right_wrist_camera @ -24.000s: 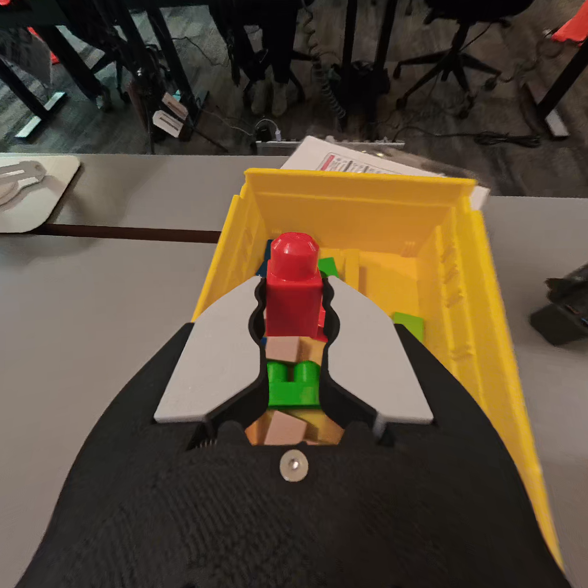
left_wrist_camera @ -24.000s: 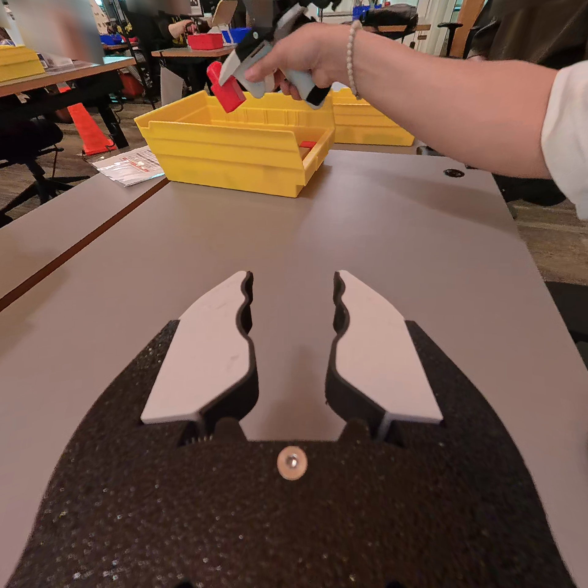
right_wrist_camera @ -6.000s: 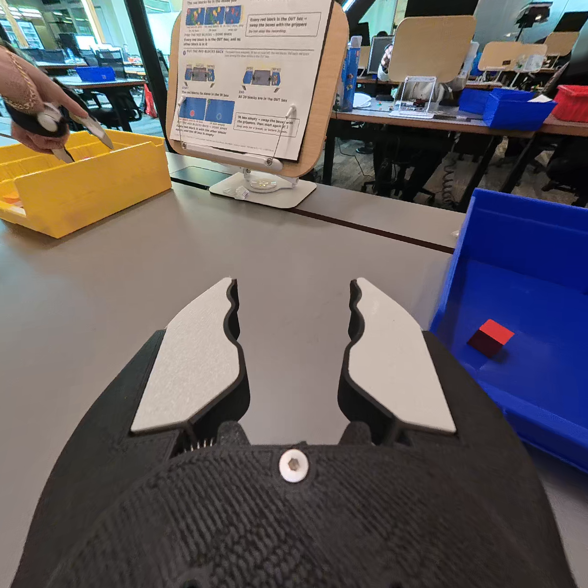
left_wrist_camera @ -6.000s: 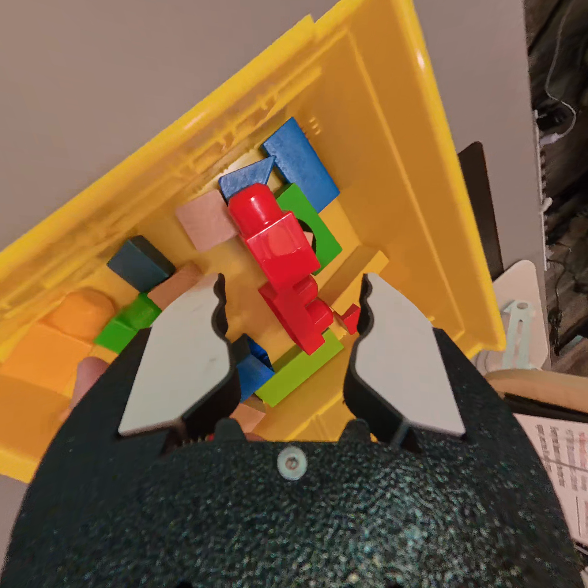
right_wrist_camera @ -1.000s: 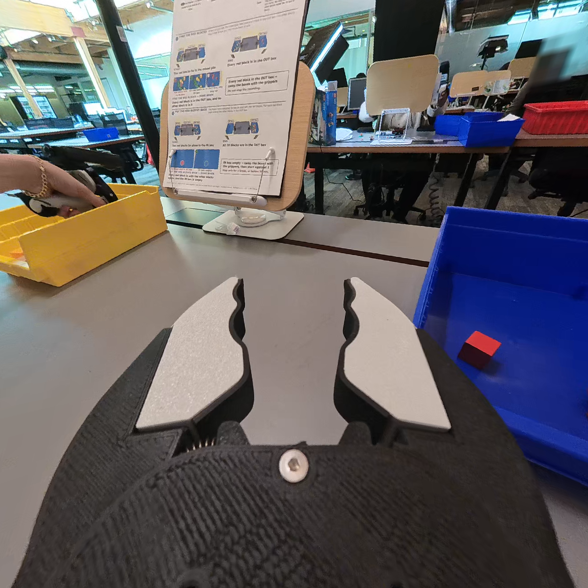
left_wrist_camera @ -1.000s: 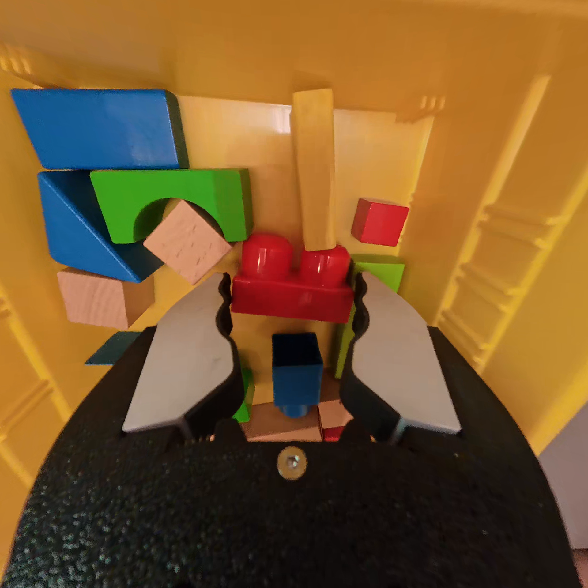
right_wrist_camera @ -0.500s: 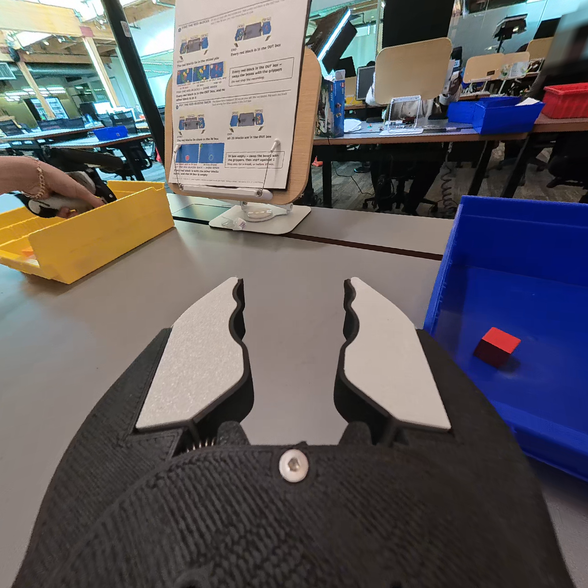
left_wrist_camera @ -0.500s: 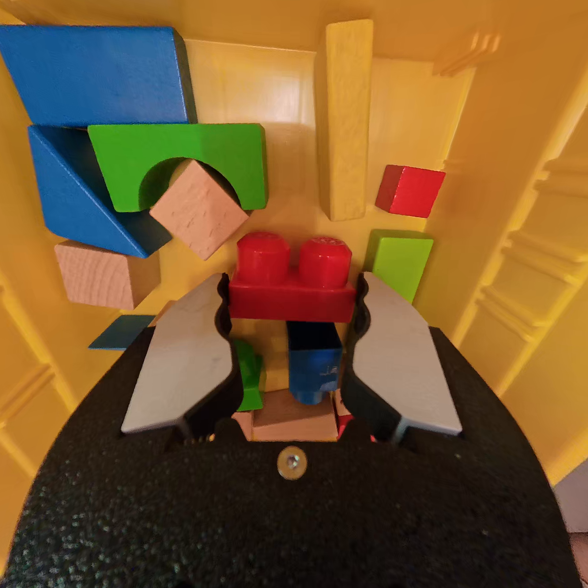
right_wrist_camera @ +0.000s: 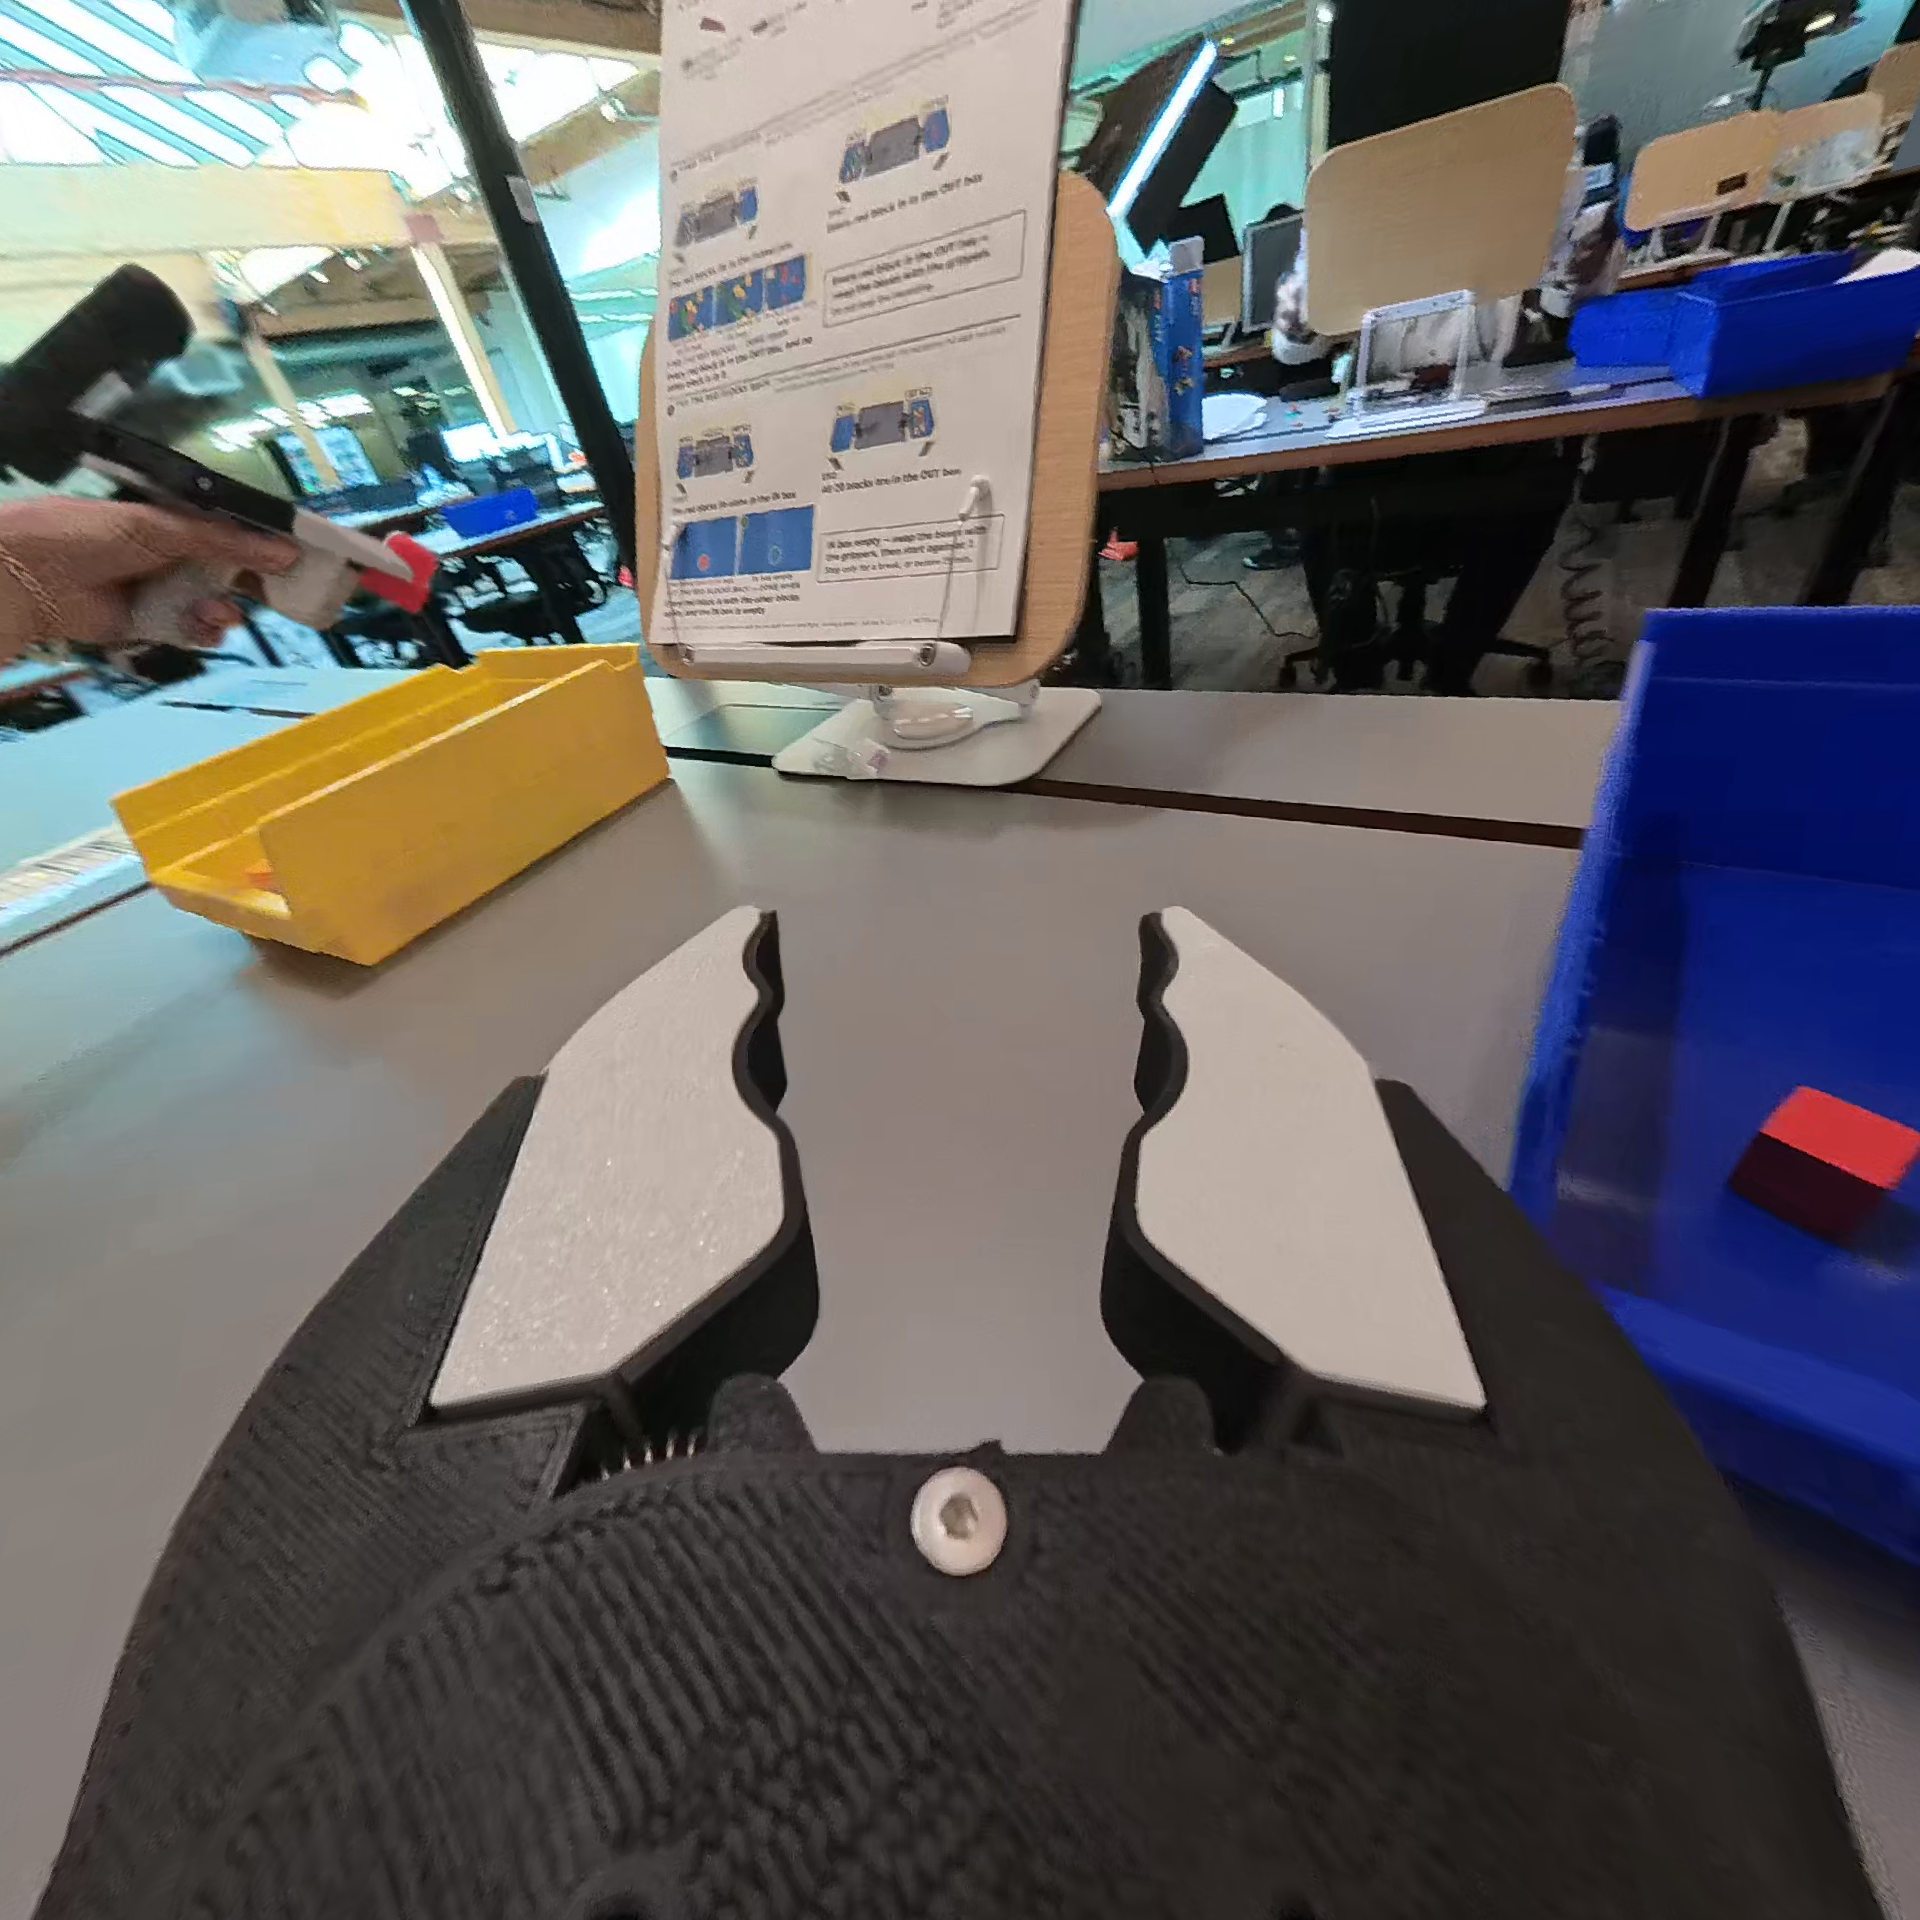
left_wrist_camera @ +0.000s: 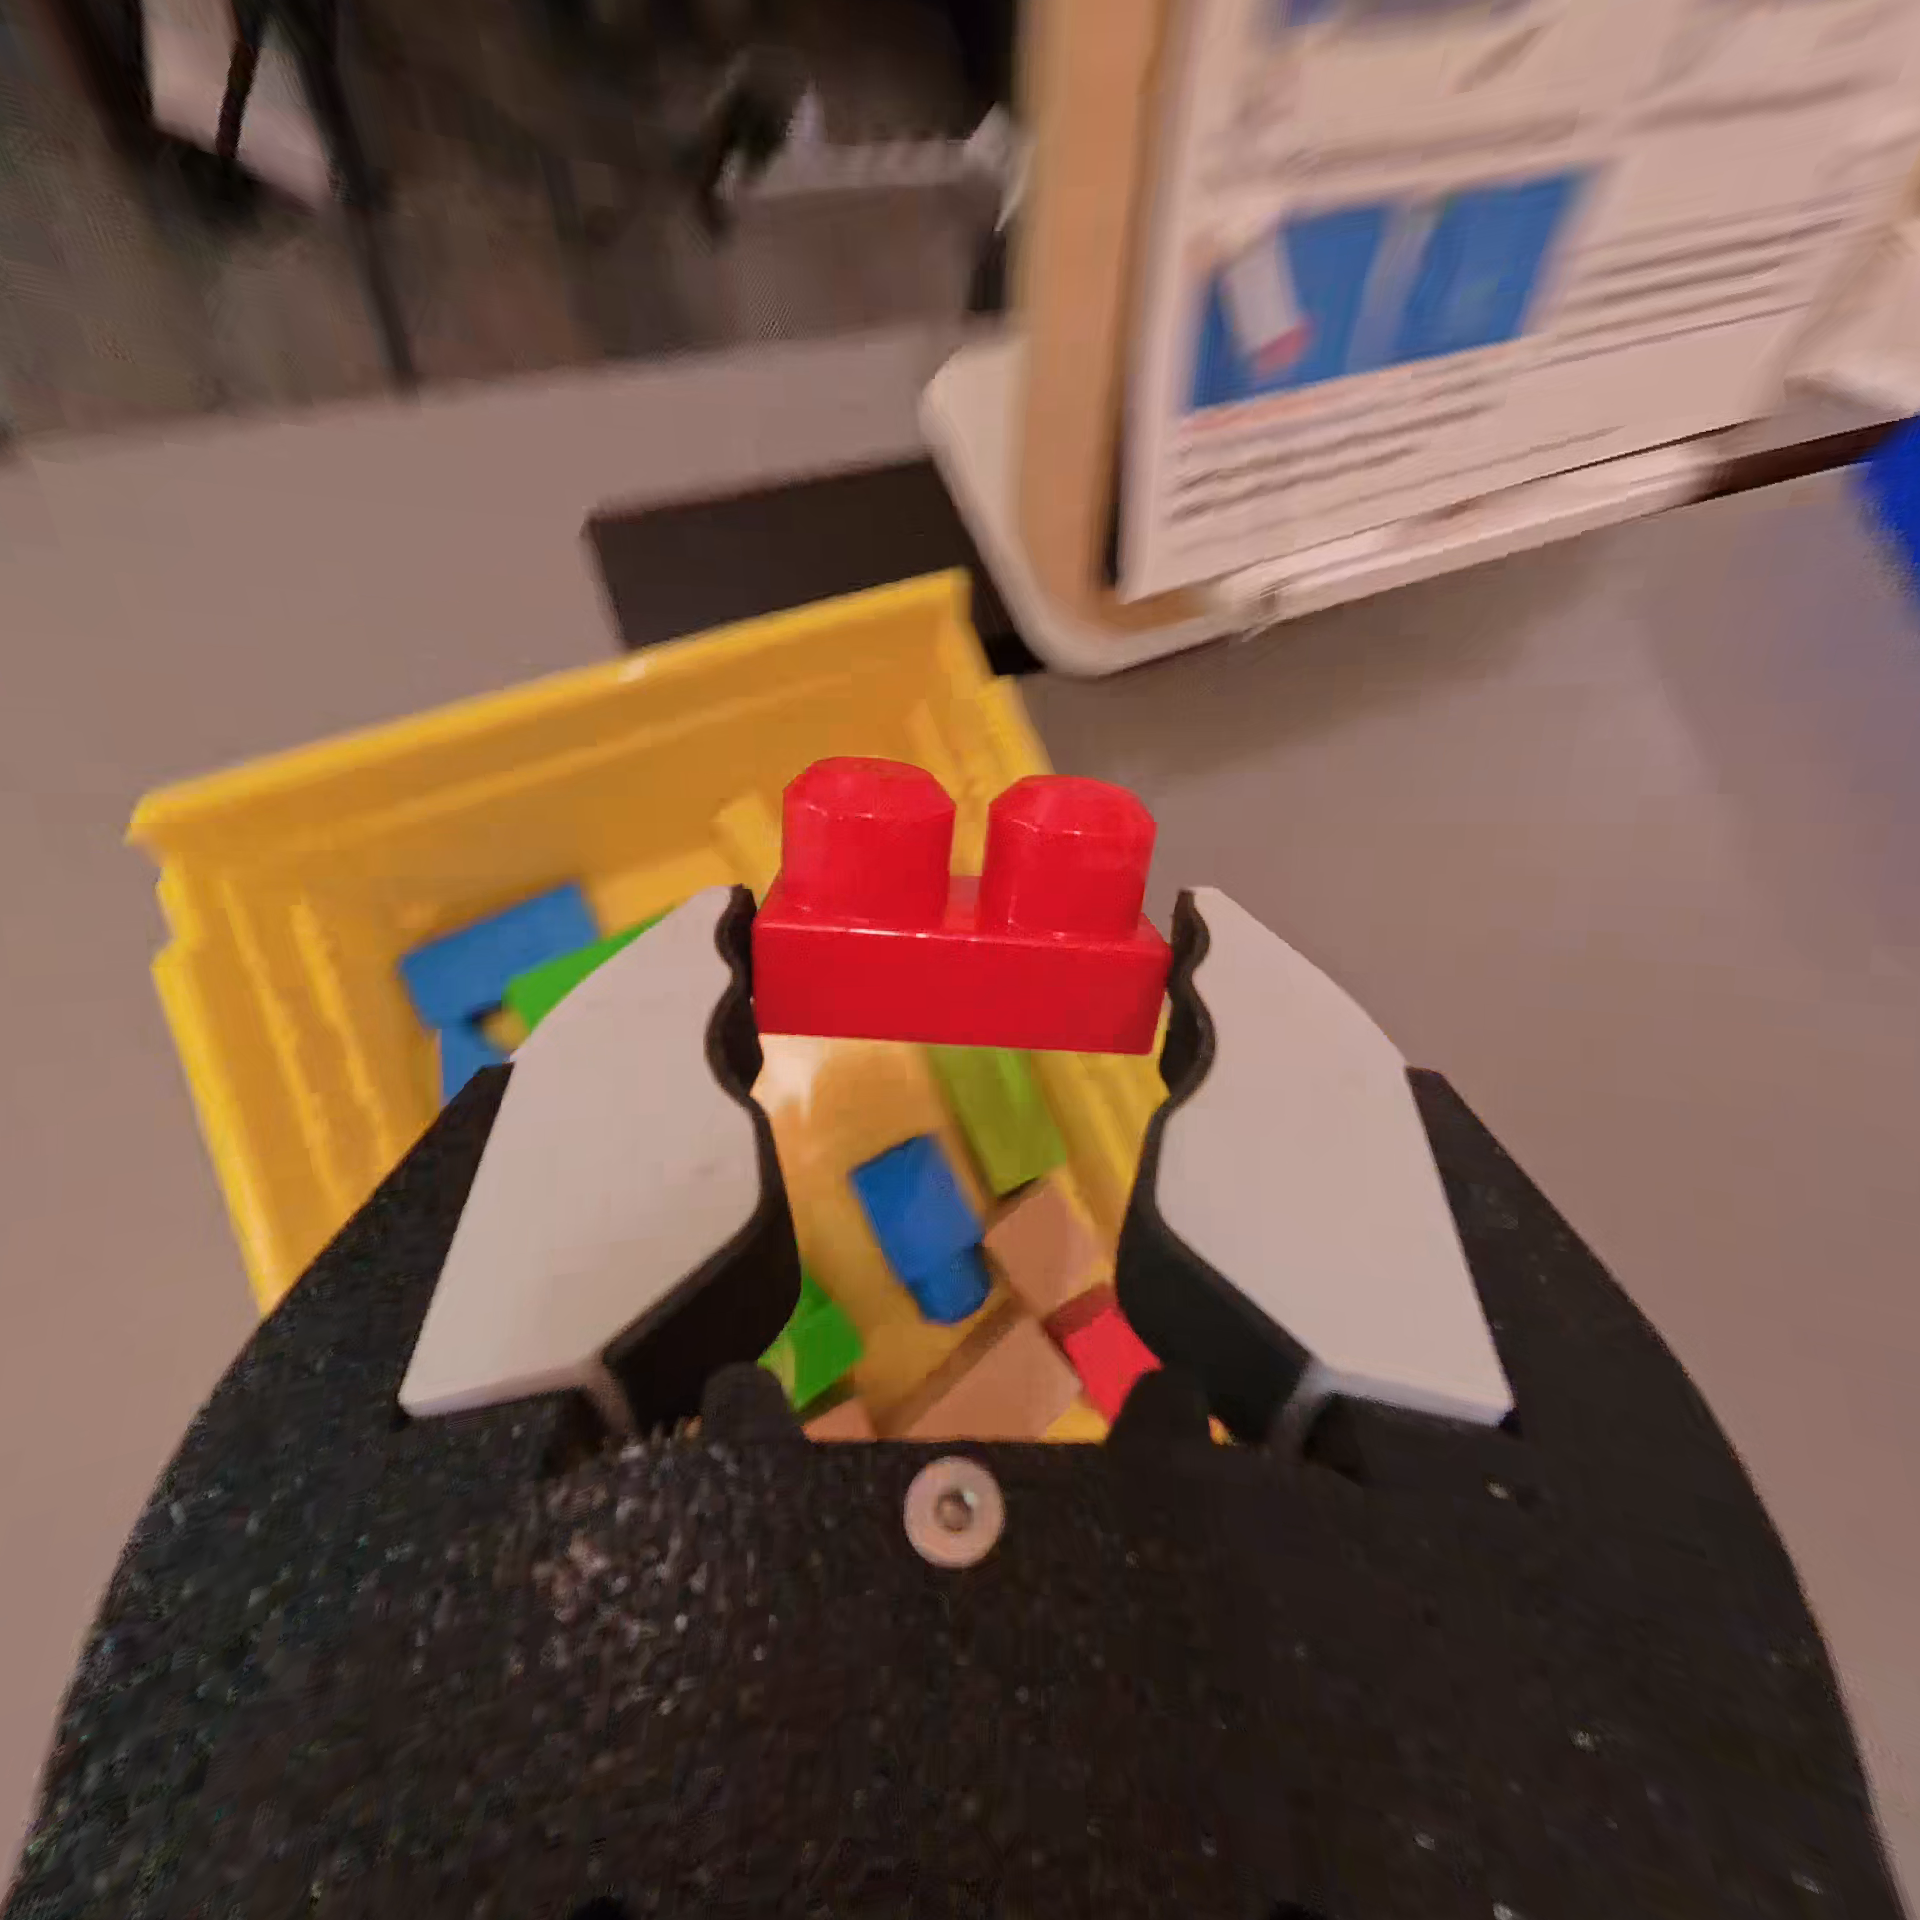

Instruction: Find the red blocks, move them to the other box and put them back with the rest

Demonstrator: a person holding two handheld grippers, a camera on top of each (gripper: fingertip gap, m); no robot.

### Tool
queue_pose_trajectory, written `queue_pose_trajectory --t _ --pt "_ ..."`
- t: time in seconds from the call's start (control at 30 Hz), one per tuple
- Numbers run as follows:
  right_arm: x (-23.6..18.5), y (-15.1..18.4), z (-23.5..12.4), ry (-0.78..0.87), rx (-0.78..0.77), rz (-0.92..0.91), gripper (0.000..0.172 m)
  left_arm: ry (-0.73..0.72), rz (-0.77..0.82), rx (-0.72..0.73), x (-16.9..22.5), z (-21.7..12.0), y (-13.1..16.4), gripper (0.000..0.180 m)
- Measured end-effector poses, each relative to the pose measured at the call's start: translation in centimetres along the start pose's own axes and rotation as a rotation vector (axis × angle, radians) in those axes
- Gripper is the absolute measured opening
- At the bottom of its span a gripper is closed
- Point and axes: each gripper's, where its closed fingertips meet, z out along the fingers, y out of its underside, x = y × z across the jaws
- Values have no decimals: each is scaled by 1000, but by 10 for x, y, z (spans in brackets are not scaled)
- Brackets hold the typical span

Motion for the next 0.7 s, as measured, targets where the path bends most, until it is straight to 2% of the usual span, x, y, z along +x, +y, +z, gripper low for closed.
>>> queue_pose_trajectory --t 0.07,0.13,0.2,0.27,0.33,0.5,0.7 --pt "-16 0 10 -79 10 39 70 159 142 176 46 -17 -17 76" --pt "-35 4 23 -172 -13 105 71 319 279 327 96 -29 -21 75" --pt "-64 9 38 -326 -87 209 85 483 407 445 147 -34 -13 75" --pt "-99 3 49 -509 -146 366 88 605 513 520 192 -31 3 75" --pt "-124 -7 61 -635 -158 518 86 696 589 569 232 -24 17 75" --pt "-155 -13 87 -793 -242 816 83 894 737 676 316 -17 46 75" --pt "-166 -1 101 -821 -307 914 80 964 893 643 360 -5 74 75"
